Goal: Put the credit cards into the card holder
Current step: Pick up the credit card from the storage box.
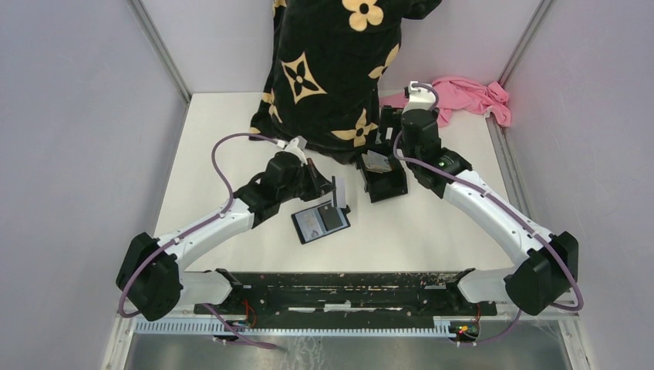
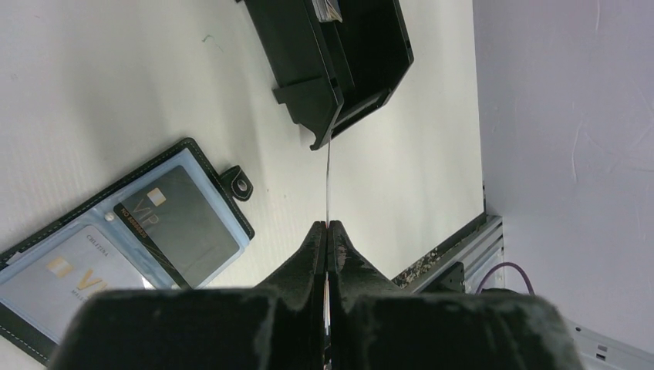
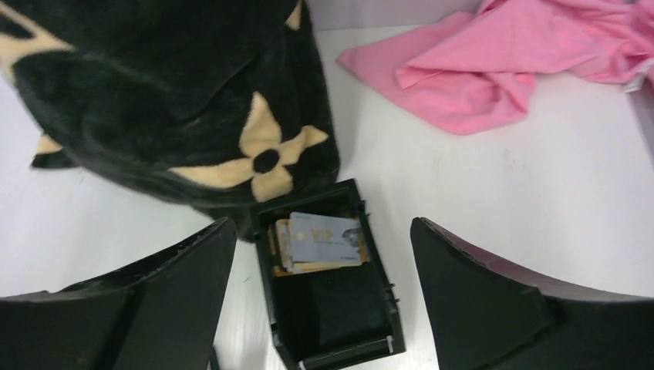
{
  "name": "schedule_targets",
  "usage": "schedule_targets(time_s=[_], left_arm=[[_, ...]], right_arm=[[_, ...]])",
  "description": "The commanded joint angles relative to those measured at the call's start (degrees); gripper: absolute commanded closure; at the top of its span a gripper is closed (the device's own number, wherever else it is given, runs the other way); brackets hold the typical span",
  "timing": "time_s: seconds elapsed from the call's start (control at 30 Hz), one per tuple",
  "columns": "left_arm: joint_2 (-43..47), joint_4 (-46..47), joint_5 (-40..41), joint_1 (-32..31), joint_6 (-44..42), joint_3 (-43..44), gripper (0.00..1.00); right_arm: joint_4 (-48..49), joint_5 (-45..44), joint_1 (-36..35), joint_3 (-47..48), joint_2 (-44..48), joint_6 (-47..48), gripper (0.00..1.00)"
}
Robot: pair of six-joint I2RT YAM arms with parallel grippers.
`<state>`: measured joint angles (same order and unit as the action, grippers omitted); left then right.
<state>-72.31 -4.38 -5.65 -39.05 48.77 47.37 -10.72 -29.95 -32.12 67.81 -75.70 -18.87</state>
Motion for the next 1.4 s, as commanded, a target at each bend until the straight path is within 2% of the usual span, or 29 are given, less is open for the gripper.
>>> schedule_targets(time_s=[0.0,0.17,0.3,0.5,0.67,0.8,1.37], left_arm=[[2.79,0.94,2.9,0.65,2.07,0.43,0.97],[3.36,3.22,2.64,2.04,3.26,-0.79,0.97],[2.76,6.6,0.48,3.28,4.95,-2.4,0.97],[1.73,13.17,-3.08,3.98,7.54,-4.52,0.97],[0.87,16.88,-5.73,4.5,8.52,-4.93,0.97],[0.99,20.58,-7.3,5.46,10.55,-6.68,0.97],[-0.9,32.16,-12.76,8.47,16.65,-11.37,0.97]], right_arm=[[3.03,8.23,-0.06,0.66,-0.93,0.75,0.15],[-0.52,15.69,-0.47,-0.98,-2.16,1.41,0.23],[-0.62,18.24,-1.7,-4.01,-1.35,1.34,0.28],[-1.68,28.89,-1.66,-6.04,-0.65,-3.75,0.28],[3.55,38.76,-1.59,-10.48,-0.11,-11.61,0.28],[7.12,43.12,-1.51,-12.87,-0.94,-17.15,0.28],[23.21,54.26,3.27,-20.26,-4.44,-32.45,0.31]])
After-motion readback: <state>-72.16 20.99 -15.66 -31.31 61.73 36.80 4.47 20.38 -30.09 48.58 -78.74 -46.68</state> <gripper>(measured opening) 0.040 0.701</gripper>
